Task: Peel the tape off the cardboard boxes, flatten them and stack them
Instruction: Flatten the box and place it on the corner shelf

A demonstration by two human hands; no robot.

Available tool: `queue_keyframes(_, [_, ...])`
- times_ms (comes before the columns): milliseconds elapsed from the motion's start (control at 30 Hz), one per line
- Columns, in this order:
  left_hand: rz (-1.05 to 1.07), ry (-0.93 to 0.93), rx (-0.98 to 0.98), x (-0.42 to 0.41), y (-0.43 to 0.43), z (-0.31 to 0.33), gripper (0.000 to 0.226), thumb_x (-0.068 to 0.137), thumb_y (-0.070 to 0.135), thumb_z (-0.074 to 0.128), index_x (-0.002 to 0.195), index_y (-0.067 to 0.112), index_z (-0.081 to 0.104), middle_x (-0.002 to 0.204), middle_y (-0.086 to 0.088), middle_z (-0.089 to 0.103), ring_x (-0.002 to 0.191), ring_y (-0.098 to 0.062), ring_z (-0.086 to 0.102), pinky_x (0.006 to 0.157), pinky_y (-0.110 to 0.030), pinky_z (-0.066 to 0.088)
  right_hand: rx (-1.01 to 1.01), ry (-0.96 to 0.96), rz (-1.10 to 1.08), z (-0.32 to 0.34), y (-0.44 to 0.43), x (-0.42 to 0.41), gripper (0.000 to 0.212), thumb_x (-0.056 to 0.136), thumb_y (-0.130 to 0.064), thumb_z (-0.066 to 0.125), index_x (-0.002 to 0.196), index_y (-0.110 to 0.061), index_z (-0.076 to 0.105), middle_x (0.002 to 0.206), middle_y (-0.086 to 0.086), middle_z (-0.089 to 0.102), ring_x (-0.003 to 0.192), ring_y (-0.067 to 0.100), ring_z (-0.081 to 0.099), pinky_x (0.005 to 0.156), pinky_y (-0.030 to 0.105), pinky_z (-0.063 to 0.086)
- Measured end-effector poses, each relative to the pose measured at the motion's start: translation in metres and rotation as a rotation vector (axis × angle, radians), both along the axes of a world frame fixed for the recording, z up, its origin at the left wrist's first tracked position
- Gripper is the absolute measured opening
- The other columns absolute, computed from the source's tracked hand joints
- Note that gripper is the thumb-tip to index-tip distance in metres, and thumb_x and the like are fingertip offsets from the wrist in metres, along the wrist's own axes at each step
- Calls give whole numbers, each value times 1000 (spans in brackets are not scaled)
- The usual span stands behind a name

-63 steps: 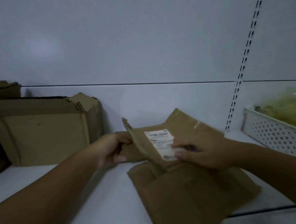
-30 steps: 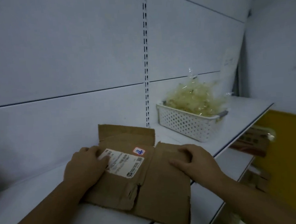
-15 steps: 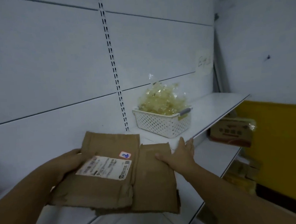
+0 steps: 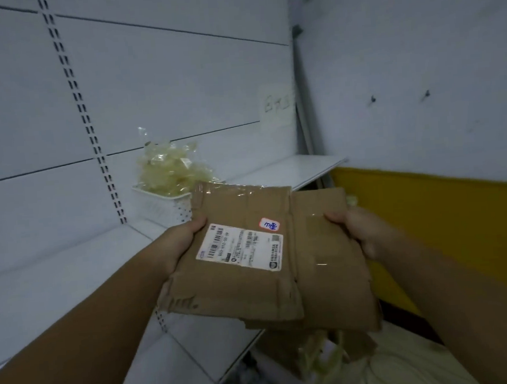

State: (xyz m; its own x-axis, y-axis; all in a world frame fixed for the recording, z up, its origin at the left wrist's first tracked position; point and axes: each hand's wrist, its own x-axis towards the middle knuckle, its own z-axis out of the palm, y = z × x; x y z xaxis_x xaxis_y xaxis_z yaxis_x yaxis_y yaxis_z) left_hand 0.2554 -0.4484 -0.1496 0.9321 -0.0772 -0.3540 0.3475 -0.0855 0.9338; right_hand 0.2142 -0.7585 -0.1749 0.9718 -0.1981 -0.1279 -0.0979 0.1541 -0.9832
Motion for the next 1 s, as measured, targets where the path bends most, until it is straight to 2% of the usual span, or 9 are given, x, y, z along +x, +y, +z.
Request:
queue_keyframes(100, [-70,-29,-67,8,-57,-6,39,88,43,57,97,6,68,91,-19,73,79,-34,68,81,-48,54,-55,-34,-82,2,-51,-4,21,90,-17,57,111,-16,61,99,10,69,85,24,66,66,34,54])
queue_keyframes(200, [-133,-5,-106,30,-97,-12,35,89,40,56,99,9,68,87,-18,74,73,-33,71,68,-45,58,-117,-28,-113,-1,-91,-2,24,90,-21,56,114,-17,58,103,11,68,91,28,65,73,38,53])
queue_keyframes(333, [-217,-13,-115,70,-146,-21,34,90,37,56,111,12,63,98,-19,72,92,-37,67,90,-55,50,-136,29,-167,-7,-136,6,20,91,-24,56,108,-15,61,97,10,70,86,27,67,63,36,53])
queue_keyframes(400, [-269,1,-150,92,-171,-27,33,91,38,53,113,15,62,97,-18,73,88,-35,69,83,-51,54,-136,52,-216,-8,-156,15,19,90,-25,57,105,-13,61,94,11,70,82,27,67,60,36,53])
queue_keyframes(533, [-331,25,-208,145,-224,-29,30,93,38,50,107,14,64,80,-15,75,64,-30,72,53,-38,57,-160,45,-339,1,-194,50,26,92,-24,56,112,-8,59,101,14,68,88,32,65,65,39,53])
queue_keyframes(667, [-380,41,-157,204,-263,-24,37,90,38,55,95,5,71,82,-17,74,70,-30,70,66,-39,56,-149,26,-433,6,-224,91,30,93,-24,54,117,-8,56,101,11,67,86,30,65,60,36,51])
queue_keyframes(800, [-523,119,-115,243,-295,-34,30,84,25,65,103,2,68,96,-18,73,75,-28,72,64,-38,60,-105,23,-591,-5,-265,121,40,94,-24,53,128,-4,49,113,16,62,89,34,61,67,42,51])
queue_keyframes(900, [-596,126,-241,263,-324,-38,35,76,13,67,109,1,65,107,-20,70,82,-28,71,67,-39,60,-67,26,-636,-14,-296,134,39,94,-26,53,125,-3,50,97,11,62,82,31,61,60,40,50])
queue_keyframes(1000, [-523,54,-441,282,-363,-39,29,84,3,57,113,3,60,105,-17,71,83,-26,71,66,-36,60,-21,-5,-671,-19,-330,160,41,94,-27,53,127,-5,49,96,10,61,82,31,60,67,44,49])
